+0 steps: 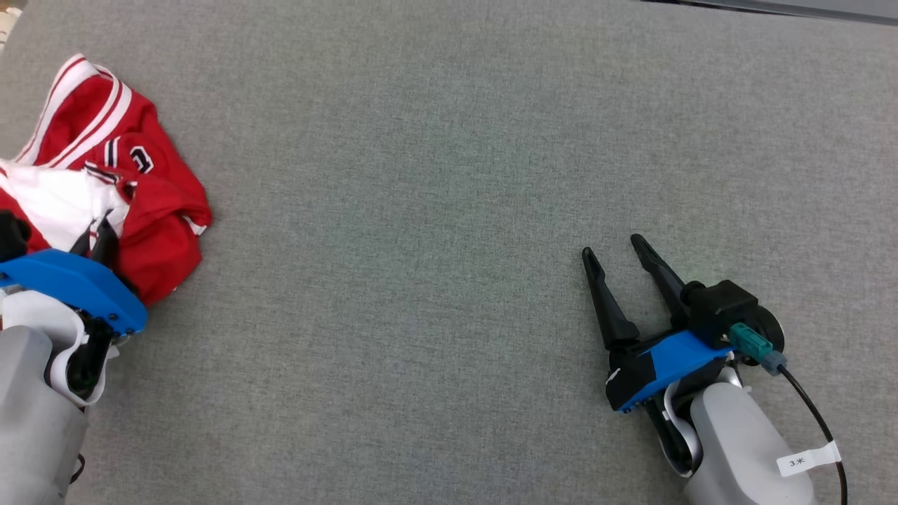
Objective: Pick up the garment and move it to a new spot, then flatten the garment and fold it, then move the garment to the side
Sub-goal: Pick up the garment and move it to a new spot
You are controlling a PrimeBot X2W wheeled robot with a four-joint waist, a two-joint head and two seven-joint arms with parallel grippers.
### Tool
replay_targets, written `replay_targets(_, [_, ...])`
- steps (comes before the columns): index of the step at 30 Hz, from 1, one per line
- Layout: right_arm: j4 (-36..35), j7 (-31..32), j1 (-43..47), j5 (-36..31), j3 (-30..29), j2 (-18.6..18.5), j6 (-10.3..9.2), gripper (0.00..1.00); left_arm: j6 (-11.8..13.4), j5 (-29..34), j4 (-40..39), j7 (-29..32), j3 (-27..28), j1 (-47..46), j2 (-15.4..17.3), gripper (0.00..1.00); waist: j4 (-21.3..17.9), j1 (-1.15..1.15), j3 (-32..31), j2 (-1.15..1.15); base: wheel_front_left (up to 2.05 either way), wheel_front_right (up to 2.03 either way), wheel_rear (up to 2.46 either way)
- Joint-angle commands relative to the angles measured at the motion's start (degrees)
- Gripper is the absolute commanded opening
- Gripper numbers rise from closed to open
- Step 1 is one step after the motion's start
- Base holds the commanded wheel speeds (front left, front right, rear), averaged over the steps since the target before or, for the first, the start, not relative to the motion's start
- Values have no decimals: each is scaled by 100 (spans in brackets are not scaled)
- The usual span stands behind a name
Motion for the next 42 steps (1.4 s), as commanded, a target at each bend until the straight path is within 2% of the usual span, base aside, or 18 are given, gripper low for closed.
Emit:
replay_targets(1, [301, 79, 194, 86, -90, -125, -10, 100, -6, -11, -63, -116, -94, -151, 38, 0, -14, 0, -51, 0, 0, 0, 0])
replay_targets(9, [243, 49, 284, 281, 41, -94, -9, 100, -6, -50, -699, -799, -730, -465, 191, 0, -142, 0, -464, 0, 0, 0, 0])
replay_targets(14, [211, 45, 364, 437, 100, -85, -6, 100, -6, 46, -1108, -1121, -1141, -615, 111, 0, -328, 0, -763, 0, 0, 0, 0])
replay_targets(25, [168, 43, 666, 607, 141, -81, -5, 100, -6, 124, -1706, -1296, -1740, -415, -600, 0, -973, 0, -1124, 0, 0, 0, 0])
replay_targets(32, [167, 43, 736, 720, 213, -82, -5, 100, -6, 269, -2166, -1297, -1739, -111, -1140, 0, -1370, 0, -1169, 0, 0, 0, 0])
replay_targets(42, [211, 43, 774, 802, 285, -79, -5, 100, -6, 670, -1942, -1299, -2305, 135, -1591, 0, -1696, 0, -1199, 0, 0, 0, 0])
